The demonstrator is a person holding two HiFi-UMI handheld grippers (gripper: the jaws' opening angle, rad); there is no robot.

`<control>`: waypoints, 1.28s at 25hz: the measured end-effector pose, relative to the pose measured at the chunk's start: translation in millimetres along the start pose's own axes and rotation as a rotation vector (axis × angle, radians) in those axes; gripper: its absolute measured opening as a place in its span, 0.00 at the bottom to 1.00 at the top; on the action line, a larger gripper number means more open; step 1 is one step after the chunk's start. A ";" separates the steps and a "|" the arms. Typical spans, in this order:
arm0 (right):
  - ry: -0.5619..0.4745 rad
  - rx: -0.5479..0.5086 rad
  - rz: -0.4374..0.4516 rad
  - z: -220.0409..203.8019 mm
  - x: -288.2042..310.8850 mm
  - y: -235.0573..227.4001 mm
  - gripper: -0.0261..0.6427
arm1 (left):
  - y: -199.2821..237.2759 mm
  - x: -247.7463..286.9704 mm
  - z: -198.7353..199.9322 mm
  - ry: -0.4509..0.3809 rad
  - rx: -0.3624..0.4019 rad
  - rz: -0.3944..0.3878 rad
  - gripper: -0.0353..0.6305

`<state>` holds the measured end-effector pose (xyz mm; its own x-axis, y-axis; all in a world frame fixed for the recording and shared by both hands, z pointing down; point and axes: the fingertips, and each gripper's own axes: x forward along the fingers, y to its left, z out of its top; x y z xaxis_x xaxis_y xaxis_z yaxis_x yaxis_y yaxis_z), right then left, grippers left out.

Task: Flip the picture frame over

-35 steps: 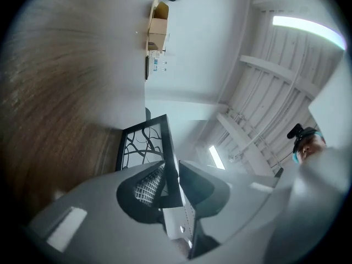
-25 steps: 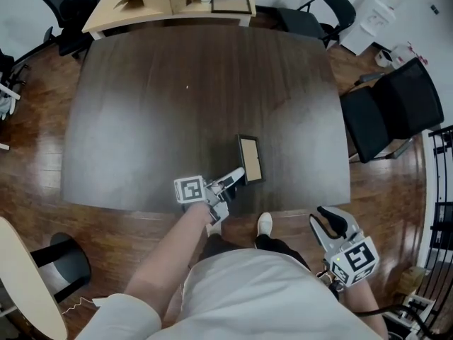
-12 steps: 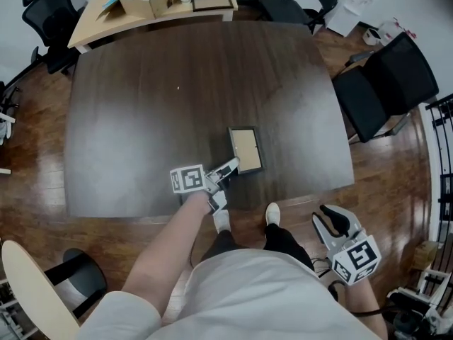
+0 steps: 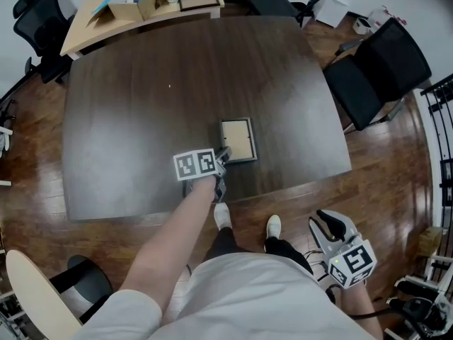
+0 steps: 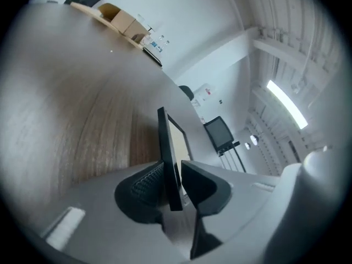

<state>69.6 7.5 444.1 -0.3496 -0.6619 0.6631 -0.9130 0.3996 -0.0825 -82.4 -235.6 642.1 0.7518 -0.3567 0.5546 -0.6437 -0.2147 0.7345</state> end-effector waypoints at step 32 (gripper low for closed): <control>-0.241 -0.184 0.272 -102.5 -127.6 12.9 0.18 | -262.7 -280.8 -285.3 -0.341 0.662 -0.032 0.23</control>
<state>124.1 162.1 434.7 -0.6325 -0.6375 0.4399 -0.7352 0.6728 -0.0822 -83.6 180.4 405.0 0.7549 -0.5804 0.3054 -0.6547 -0.6941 0.2993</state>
